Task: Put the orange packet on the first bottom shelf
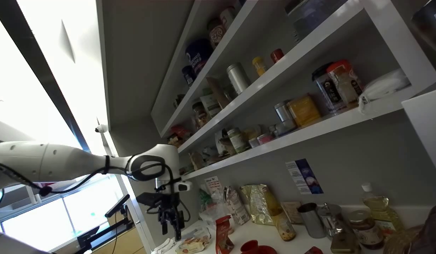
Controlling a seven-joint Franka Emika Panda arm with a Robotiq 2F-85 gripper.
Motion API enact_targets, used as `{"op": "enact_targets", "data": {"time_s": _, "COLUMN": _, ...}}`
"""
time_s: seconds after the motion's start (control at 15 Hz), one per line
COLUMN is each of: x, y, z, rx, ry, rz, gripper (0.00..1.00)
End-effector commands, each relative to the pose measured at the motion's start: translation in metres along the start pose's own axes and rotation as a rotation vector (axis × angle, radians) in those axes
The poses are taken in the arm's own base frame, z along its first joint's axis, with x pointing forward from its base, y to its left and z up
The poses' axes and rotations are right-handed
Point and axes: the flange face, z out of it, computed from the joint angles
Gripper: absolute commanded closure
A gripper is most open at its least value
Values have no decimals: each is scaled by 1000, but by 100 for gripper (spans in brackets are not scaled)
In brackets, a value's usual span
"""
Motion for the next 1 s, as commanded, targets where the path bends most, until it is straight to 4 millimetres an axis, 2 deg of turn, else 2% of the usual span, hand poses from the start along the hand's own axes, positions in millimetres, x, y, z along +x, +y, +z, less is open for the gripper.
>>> {"op": "enact_targets", "data": {"time_s": 0.0, "x": 56, "y": -23, "z": 45, "rx": -3, "ry": -85, "rz": -126, "gripper": 0}}
{"op": "enact_targets", "data": {"time_s": 0.33, "x": 126, "y": -56, "z": 109, "rx": -50, "ry": -181, "rz": -247, "gripper": 0}}
{"op": "enact_targets", "data": {"time_s": 0.53, "x": 168, "y": -80, "z": 133, "rx": -64, "ry": -185, "rz": -281, "gripper": 0}}
{"op": "enact_targets", "data": {"time_s": 0.73, "x": 212, "y": -101, "z": 157, "rx": -94, "ry": -103, "rz": -253, "gripper": 0}}
{"op": "enact_targets", "data": {"time_s": 0.93, "x": 246, "y": -119, "z": 169, "rx": -133, "ry": 3, "rz": -244, "gripper": 0}}
